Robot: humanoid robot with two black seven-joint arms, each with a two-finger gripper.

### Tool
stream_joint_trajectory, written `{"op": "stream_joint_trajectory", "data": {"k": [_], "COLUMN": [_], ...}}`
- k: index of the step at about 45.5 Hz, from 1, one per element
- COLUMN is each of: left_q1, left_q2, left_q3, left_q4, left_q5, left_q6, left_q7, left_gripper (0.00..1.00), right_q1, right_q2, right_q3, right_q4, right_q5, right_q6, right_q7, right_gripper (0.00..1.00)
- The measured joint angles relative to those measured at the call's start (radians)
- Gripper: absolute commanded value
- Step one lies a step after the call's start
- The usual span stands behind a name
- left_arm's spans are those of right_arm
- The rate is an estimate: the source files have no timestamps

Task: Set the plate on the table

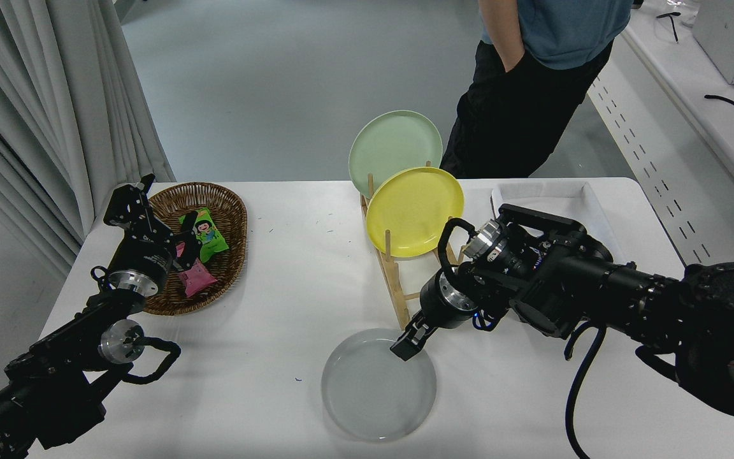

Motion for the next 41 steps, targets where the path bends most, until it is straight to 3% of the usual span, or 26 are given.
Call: {"op": "stream_joint_trajectory", "data": {"k": [16, 28, 32, 41], "left_q1": [0.0, 0.0, 0.0, 0.0], "left_q2": [0.0, 0.0, 0.0, 0.0], "left_q3": [0.0, 0.0, 0.0, 0.0], "left_q4": [0.0, 0.0, 0.0, 0.0], "left_q5": [0.0, 0.0, 0.0, 0.0], "left_q6": [0.0, 0.0, 0.0, 0.0], "left_q7": [0.0, 0.0, 0.0, 0.0], "left_gripper": [1.0, 1.0, 1.0, 1.0], "right_q1": [-0.004, -0.033, -0.044, -0.058], "right_q2": [-0.039, -0.089, -0.111, -0.157], "right_q3": [0.067, 0.241, 0.298, 0.425], "right_q4": [0.133, 0.153, 0.149, 0.148], "right_q5": [-0.142, -0.393, -0.494, -0.649], "right_q6": [0.215, 0.356, 0.376, 0.399], "right_q7": [0.001, 0.013, 0.051, 0.238], "right_gripper": [0.99, 0.99, 0.99, 0.99]}}
